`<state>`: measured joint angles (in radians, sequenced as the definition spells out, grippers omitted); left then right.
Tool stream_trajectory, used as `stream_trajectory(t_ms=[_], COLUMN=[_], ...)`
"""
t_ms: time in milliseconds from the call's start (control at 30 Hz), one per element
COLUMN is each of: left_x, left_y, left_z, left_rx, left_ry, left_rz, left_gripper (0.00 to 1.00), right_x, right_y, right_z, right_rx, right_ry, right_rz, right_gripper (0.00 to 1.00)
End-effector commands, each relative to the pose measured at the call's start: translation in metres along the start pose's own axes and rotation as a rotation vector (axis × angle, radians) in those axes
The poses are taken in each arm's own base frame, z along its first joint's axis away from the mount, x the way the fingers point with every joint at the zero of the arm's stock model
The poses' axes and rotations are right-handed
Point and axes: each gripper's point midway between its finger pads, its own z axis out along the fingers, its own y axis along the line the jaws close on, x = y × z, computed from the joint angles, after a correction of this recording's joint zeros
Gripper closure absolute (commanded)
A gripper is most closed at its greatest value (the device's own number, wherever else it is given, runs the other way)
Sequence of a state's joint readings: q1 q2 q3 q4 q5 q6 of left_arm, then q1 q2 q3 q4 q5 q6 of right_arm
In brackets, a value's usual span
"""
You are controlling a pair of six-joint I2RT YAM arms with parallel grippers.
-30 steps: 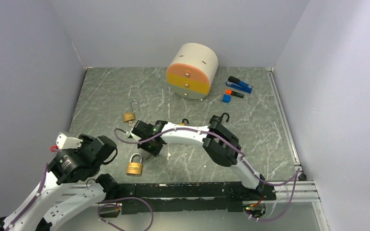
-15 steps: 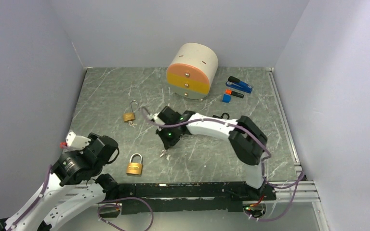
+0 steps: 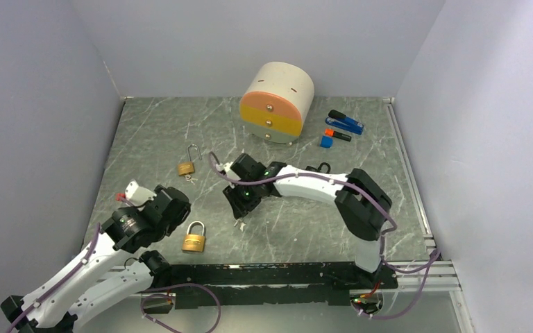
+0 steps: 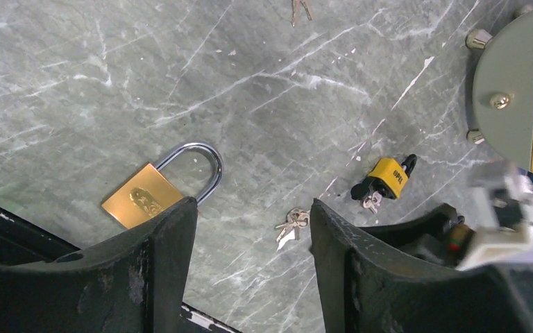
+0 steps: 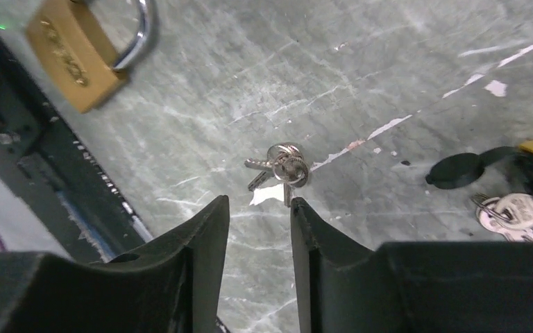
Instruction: Unlock with the key
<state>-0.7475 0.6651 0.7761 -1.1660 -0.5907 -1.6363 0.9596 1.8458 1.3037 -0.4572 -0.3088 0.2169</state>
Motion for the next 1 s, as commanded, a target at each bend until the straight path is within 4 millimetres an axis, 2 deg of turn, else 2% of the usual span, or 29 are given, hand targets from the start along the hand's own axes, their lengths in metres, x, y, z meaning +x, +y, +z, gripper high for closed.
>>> stream_trajectory(t_ms=[0,133,367,600,800,900,967], left_x=[0.000,0.002,0.006,0.011,0.024,0.033,0.040], left_y=[-0.006,-0.003,0.000,0.000,0.001,0.001,-0.001], left_z=[-0.001,0.002,0.005,0.008,0.012,0.015,0.018], left_rx=[0.016,0.014,0.009,0.012,0.018,0.030,0.046], left_ry=[0.005,0.004,0.014,0.031,0.079,0.112,0.134], left_rz=[-0.007,-0.006,0.001,0.023,0.056,0.066,0.075], left_gripper=[0.35,0.34,0.34,0.34,0.34,0.33,0.33], right_x=[0.005,0.010,0.017,0.014,0.012,0.011,0.008], right_y=[-0.007,-0.019,-0.035,-0.027,-0.025,-0.026,-0.027], right_z=[0.014,0.024,0.027,0.037,0.044,0.045,0.045], right_rx=[0.119,0.232,0.399,0.351,0.310,0.292,0.274], right_ry=[0.055,0.100,0.144,0.154,0.169,0.168,0.154], right_rz=[-0.033,-0.005,0.048,0.074,0.110,0.147,0.168], right_gripper=[0.57,0.56,0.55,0.54,0.68,0.73,0.82])
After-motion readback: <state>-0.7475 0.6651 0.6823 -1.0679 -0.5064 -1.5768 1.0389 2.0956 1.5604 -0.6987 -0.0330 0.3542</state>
